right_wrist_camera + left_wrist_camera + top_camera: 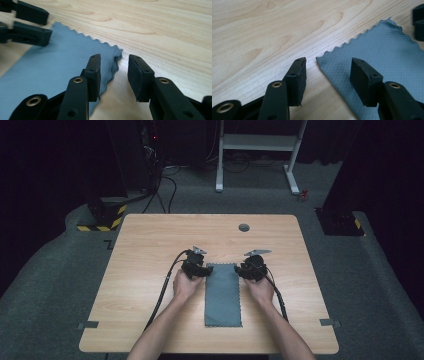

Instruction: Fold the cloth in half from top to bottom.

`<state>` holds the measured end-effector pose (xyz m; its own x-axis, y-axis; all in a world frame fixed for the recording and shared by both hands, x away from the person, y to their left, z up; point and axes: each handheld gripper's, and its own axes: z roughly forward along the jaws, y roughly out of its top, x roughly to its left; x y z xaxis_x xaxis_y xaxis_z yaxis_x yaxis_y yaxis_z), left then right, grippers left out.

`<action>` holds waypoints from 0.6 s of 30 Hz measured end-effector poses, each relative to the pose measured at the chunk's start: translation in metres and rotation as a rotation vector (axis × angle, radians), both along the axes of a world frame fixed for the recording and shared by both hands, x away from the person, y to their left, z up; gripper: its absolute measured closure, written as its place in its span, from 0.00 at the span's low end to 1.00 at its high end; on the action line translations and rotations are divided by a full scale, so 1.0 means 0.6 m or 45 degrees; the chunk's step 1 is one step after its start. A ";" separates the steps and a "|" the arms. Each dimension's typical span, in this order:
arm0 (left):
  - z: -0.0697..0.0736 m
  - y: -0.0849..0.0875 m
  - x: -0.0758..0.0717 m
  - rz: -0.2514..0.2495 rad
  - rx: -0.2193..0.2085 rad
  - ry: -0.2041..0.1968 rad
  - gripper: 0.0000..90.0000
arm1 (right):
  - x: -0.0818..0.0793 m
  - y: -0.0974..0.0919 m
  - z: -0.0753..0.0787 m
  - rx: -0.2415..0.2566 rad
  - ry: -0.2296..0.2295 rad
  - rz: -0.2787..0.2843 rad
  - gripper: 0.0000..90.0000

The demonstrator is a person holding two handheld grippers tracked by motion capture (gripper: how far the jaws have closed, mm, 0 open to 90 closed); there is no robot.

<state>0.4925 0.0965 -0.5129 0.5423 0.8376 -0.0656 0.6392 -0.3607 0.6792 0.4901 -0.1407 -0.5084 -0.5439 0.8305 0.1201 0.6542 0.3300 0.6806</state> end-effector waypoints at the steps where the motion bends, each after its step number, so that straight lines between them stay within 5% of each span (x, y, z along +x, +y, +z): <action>1: 0.000 0.000 0.000 0.000 0.000 0.000 0.56 | 0.000 0.000 0.000 0.000 0.000 0.000 0.70; 2: 0.001 -0.010 0.001 -0.022 0.067 -0.025 0.59 | 0.011 0.014 -0.006 -0.049 0.013 0.006 0.70; 6: 0.005 -0.018 0.005 -0.044 0.072 -0.001 0.71 | 0.017 0.036 -0.005 -0.117 -0.018 0.043 0.82; 7: 0.007 -0.022 0.006 -0.090 0.071 0.017 0.78 | 0.018 0.048 -0.003 -0.144 -0.013 0.095 0.97; 9: 0.008 -0.024 0.005 -0.108 0.060 0.037 0.94 | 0.018 0.052 0.000 -0.179 -0.015 0.123 0.99; 12: 0.010 -0.024 0.007 -0.138 0.057 0.052 0.98 | 0.020 0.049 0.001 -0.166 -0.001 0.132 1.00; 14: 0.011 -0.018 0.007 -0.158 0.023 0.054 0.98 | 0.014 0.041 0.010 -0.099 -0.023 0.135 1.00; 18: 0.043 -0.004 -0.024 -0.240 -0.079 -0.033 0.98 | -0.013 0.034 0.036 -0.040 -0.108 0.202 1.00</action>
